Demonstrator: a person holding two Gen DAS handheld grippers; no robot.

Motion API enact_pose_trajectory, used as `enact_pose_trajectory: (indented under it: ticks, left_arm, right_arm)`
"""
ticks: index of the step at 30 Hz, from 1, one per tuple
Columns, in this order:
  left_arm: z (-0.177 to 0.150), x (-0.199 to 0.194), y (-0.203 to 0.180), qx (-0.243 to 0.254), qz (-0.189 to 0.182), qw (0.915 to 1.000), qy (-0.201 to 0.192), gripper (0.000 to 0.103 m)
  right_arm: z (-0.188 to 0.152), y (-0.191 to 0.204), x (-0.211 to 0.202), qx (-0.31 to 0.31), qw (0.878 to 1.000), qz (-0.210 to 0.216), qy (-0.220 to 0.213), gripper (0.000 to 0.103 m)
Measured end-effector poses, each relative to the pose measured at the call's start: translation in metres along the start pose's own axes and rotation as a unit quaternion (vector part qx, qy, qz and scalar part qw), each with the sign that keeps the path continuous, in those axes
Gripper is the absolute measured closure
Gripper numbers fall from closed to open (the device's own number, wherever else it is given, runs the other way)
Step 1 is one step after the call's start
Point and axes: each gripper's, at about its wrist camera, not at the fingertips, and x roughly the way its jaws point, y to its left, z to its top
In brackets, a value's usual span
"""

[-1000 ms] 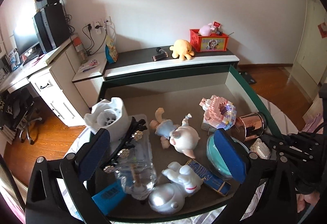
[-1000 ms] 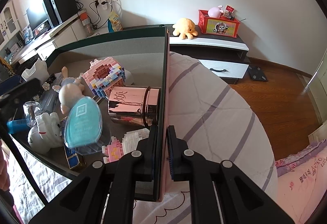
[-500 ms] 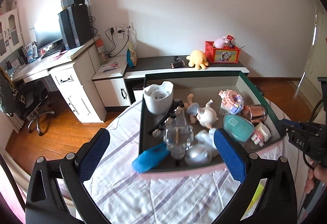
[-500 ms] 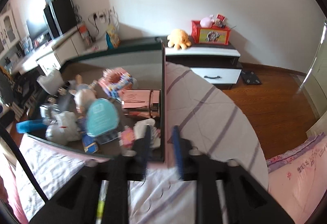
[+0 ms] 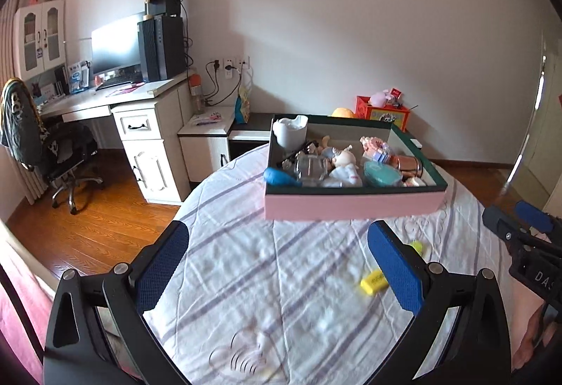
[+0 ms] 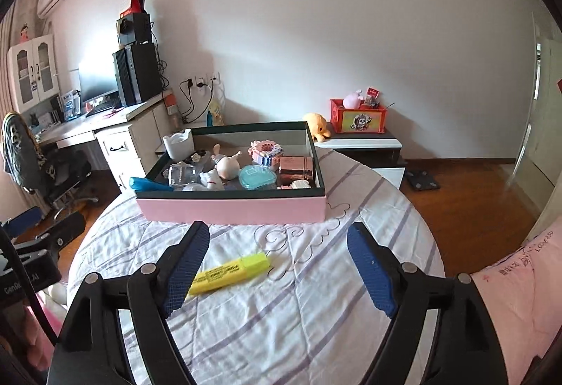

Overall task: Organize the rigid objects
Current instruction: 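Grasp the yellow highlighter on the bed with the right tool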

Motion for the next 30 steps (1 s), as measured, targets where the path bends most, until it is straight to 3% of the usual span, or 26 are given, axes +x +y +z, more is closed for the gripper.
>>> enact_pose_trajectory:
  ticks: [5,15,24,30]
  left_arm:
    - [-0.019,-0.026,0.008,-0.009,-0.024,0.9996,-0.014,0.000]
    - [-0.019,-0.023,0.022,-0.015,-0.008,0.9998,-0.010,0.000]
    - [-0.015,0.018,0.033,0.002,0.012,0.9998,0.015,0.000]
    - [0.002,0.074,0.040,0.013,0.015,0.9984,0.052,0.000]
  right_arm:
    - [-0.015,0.012,-0.018,0.003,1.000,0.004,-0.003,0.021]
    - [-0.029,0.030,0.008,0.009,0.999,0.002,0.047,0.021]
    - [-0.038,0.049,0.085,0.049,0.990,-0.011,0.133,0.021]
    - [-0.046,0.046,0.125,0.071,0.980,-0.020,0.187,0.021]
